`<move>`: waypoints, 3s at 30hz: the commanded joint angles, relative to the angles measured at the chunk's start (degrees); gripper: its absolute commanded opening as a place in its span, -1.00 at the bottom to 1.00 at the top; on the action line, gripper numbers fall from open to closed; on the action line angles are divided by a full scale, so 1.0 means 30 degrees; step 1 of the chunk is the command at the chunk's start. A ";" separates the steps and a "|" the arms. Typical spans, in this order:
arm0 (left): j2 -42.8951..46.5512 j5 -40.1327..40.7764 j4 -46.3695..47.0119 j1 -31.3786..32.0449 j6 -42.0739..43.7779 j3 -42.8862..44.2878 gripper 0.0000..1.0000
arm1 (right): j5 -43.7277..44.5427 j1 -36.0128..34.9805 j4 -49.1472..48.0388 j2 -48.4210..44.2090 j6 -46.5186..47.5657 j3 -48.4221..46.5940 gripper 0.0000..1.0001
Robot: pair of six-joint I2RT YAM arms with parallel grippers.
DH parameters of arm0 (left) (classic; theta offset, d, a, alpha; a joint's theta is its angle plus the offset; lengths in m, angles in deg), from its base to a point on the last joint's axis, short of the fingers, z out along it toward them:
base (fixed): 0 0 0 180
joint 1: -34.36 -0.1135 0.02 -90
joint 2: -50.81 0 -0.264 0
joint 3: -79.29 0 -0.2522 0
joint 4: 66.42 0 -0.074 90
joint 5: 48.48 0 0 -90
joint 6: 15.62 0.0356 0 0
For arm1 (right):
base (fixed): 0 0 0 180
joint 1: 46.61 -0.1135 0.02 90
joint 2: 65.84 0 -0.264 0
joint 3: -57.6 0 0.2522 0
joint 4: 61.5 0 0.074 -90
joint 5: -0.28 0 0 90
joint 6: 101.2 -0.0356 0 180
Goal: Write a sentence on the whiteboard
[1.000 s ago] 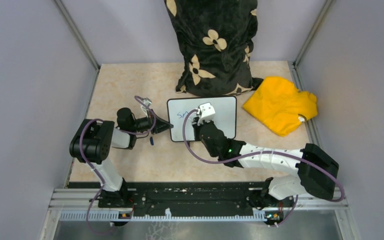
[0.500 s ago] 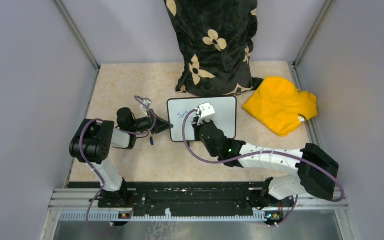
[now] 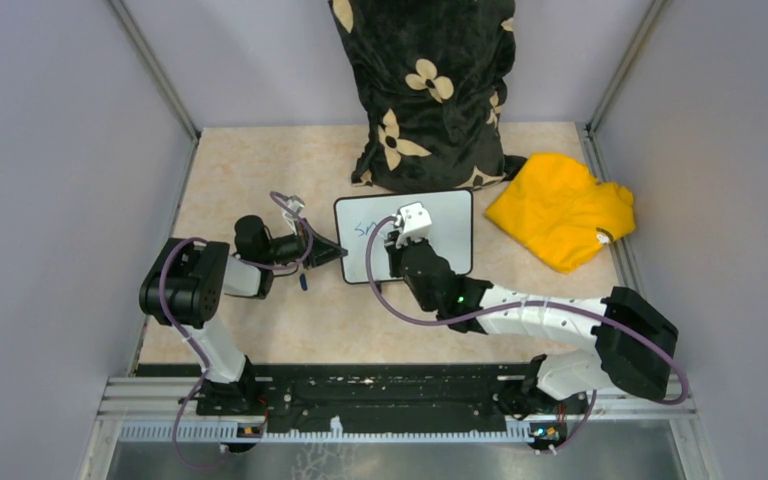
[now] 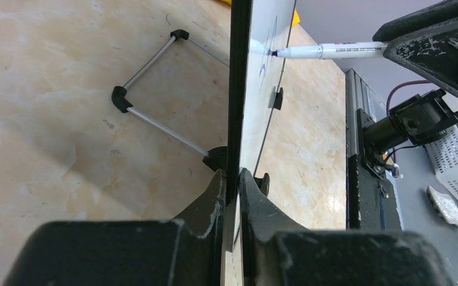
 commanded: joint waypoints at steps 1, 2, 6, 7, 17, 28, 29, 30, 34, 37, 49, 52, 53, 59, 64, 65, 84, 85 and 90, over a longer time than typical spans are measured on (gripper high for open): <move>-0.0329 -0.0352 -0.0010 0.0127 0.0155 0.0235 -1.00 | 0.0830 0.0562 -0.0788 -0.0435 0.0447 -0.1151 -1.00; -0.0326 -0.0352 0.0004 0.0127 0.0188 0.0235 -1.00 | 0.0896 0.0555 -0.0766 -0.0443 0.0434 -0.1154 -1.00; -0.0326 -0.0338 -0.0039 0.0155 0.0184 0.0228 -1.00 | 0.0991 0.0713 -0.0832 -0.0606 0.0420 -0.1082 -1.00; -0.0325 -0.0327 -0.0040 0.0156 0.0184 0.0234 -1.00 | 0.0986 0.0743 -0.0848 -0.0658 0.0420 -0.1047 -1.00; -0.0312 -0.0356 -0.0116 0.0160 0.0243 0.0235 -1.00 | 0.1169 0.0962 -0.0668 -0.1017 0.0307 -0.0678 -1.00; -0.0329 -0.0345 -0.0157 0.0174 0.0243 0.0265 -1.00 | 0.0914 0.0995 0.0013 -0.1485 -0.0120 -0.0012 -1.00; -0.0326 -0.0355 -0.0157 0.0184 0.0243 0.0265 -1.00 | 0.0863 0.1001 0.0071 -0.1515 -0.0172 0.0076 -1.00; -0.0318 -0.0341 -0.0168 0.0185 0.0243 0.0265 -1.00 | 0.0791 0.0995 0.0155 -0.1544 -0.0233 0.0123 -1.00; -0.0329 -0.0356 -0.0186 0.0182 0.0243 0.0265 -1.00 | 0.0500 0.0994 0.0457 -0.1563 -0.0476 0.0293 -1.00; -0.0329 -0.0356 -0.0186 0.0185 0.0243 0.0264 -1.00 | 0.0336 0.0994 0.0617 -0.1576 -0.0619 0.0396 -1.00; -0.0358 -0.0356 -0.0215 0.0185 0.0243 0.0294 -1.00 | -0.0076 0.0994 0.1135 -0.1862 -0.1067 0.0807 -1.00; -0.0332 -0.0356 -0.0237 0.0185 0.0258 0.0294 -1.00 | -0.0113 0.0994 0.1301 -0.2022 -0.1045 0.0758 -1.00; -0.0352 -0.0356 -0.0244 0.0185 0.0245 0.0294 -1.00 | -0.0141 0.0994 0.1337 -0.2087 -0.1045 0.0729 -1.00; -0.0344 -0.0356 -0.0238 0.0185 0.0244 0.0294 -1.00 | -0.0611 0.0994 0.0804 -0.3274 -0.0890 0.0977 -1.00; -0.0347 -0.0360 -0.0274 0.0185 0.0243 0.0323 -1.00 | -0.0677 0.0994 0.0290 -0.4011 -0.0665 0.1051 -1.00; -0.0343 -0.0356 -0.0274 0.0207 0.0243 0.0301 -1.00 | -0.0555 0.0994 0.0248 -0.3995 -0.0577 0.0981 -1.00; -0.0289 -0.0327 -0.0566 0.0273 0.0448 0.0352 -1.00 | 0.0486 0.1045 -0.1013 -0.2587 -0.0226 0.0588 -1.00; -0.0299 -0.0327 -0.0563 0.0273 0.0448 0.0352 -1.00 | 0.0506 0.1088 -0.1010 -0.2535 -0.0221 0.0590 -1.00; -0.0293 -0.0312 -0.0578 0.0273 0.0463 0.0352 -1.00 | 0.0501 0.1226 -0.0937 -0.2343 -0.0309 0.0618 -1.00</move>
